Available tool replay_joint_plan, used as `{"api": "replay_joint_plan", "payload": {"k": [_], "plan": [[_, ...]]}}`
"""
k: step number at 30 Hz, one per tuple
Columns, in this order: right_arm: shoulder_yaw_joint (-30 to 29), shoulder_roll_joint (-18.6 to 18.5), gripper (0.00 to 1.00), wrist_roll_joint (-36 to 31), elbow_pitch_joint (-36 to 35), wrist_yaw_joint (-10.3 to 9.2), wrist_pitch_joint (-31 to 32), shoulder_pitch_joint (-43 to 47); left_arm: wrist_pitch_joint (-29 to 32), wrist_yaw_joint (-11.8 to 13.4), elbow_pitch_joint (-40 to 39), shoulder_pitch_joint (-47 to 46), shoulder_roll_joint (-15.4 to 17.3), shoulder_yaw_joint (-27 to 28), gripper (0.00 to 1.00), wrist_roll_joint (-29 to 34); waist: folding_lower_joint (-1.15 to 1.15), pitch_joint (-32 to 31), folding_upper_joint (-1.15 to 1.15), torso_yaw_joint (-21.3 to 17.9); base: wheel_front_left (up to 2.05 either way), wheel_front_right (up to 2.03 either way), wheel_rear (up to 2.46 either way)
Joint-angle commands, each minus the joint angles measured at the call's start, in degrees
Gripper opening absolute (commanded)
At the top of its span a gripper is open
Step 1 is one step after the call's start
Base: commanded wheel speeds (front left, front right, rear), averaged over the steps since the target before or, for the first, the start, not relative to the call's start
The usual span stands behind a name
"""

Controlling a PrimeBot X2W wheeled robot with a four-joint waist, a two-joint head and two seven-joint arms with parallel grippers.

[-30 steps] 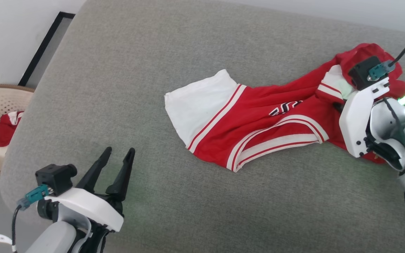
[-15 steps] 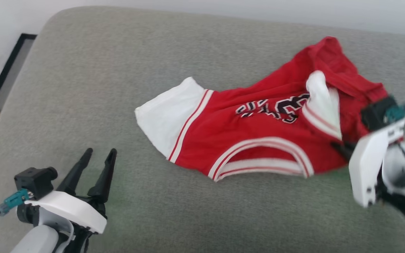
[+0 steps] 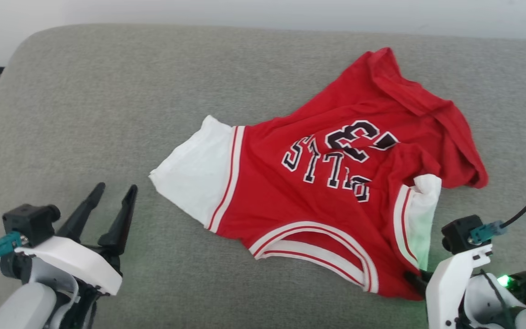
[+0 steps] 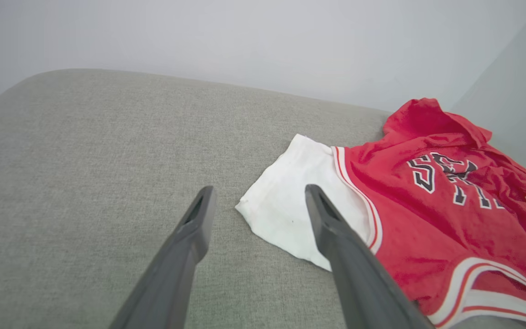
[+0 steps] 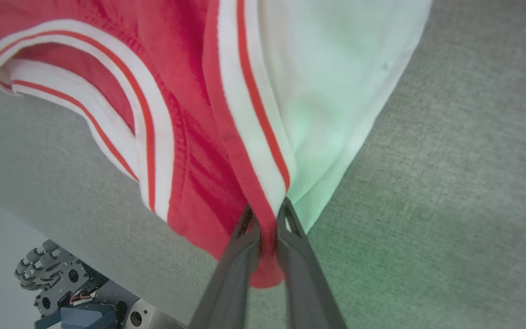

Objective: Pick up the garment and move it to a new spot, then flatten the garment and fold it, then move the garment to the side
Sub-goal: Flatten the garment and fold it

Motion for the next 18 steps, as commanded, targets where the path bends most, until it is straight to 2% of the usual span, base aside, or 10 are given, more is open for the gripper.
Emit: {"api": "replay_joint_plan", "payload": {"k": [1,2,10,18], "plan": [[0.1,0.3,0.75,-0.1,0.2,-0.02,-0.7,0.3,0.3,-0.1,-0.1,-0.6,0.3,-0.1,1.0,1.0,0.0,-0.2,0.0,-0.6,0.0,0.0,0.0],[0.3,0.9,1.0,-0.2,0.5,-0.02,-1.5,0.3,0.8,-0.2,-0.1,-1.0,0.8,-0.2,1.0,1.2,0.0,-0.3,0.0,-1.0,0.0,0.0,0.0],[1.1,2.0,1.0,-0.7,-2.0,-0.02,-6.1,-1.1,7.0,-2.3,0.5,-5.3,4.6,-1.8,1.0,2.0,0.0,-0.9,0.0,-5.4,0.0,0.0,0.0],[-1.0,3.9,1.0,-2.5,-7.2,-0.02,-13.0,-3.0,17.1,-5.0,3.7,-11.0,7.5,-5.5,1.0,2.0,0.0,-0.6,0.0,-10.1,0.0,0.0,0.0]]}}
